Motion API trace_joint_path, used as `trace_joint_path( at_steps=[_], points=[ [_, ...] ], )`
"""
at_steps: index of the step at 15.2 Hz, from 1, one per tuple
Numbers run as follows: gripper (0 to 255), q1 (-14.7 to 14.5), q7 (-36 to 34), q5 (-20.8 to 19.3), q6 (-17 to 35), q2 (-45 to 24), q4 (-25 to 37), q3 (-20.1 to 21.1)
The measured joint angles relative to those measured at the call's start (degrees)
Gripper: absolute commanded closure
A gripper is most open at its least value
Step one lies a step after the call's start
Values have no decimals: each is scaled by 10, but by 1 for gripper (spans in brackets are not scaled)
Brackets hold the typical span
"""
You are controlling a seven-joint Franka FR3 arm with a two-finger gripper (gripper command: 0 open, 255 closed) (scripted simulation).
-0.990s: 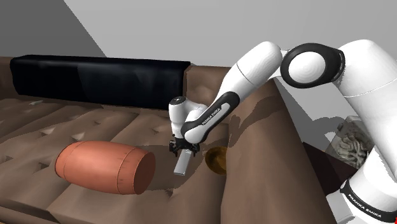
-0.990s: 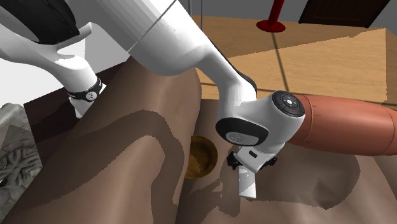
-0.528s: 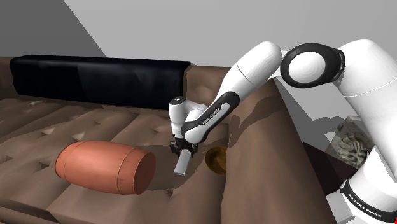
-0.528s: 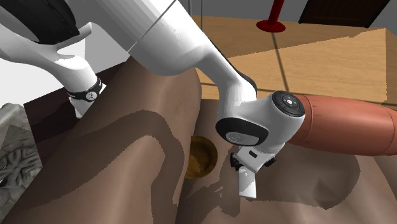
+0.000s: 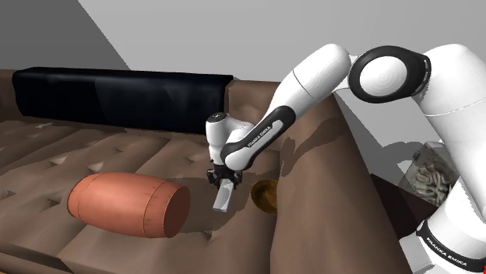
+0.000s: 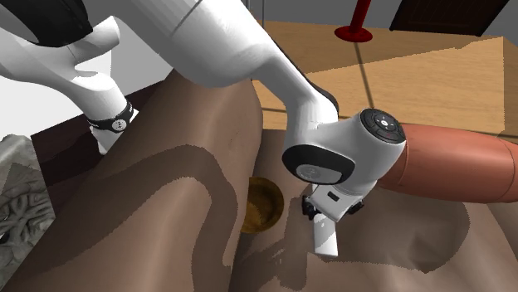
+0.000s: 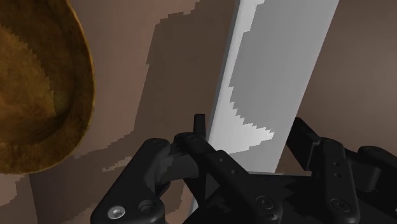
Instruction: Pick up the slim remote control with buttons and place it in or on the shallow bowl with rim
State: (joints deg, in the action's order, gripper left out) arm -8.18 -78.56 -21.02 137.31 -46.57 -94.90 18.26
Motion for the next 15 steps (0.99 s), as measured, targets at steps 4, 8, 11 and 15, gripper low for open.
trace_joint_path(
  at_steps=[4, 8, 11, 15],
  points=[
    [255, 5, 3, 7, -15, 24, -8, 7],
    [255, 11, 7, 14, -31, 47, -16, 14],
    [255, 15, 12, 20, -47, 62, -15, 20],
    [255, 18, 15, 28, -66, 82, -15, 26]
  ],
)
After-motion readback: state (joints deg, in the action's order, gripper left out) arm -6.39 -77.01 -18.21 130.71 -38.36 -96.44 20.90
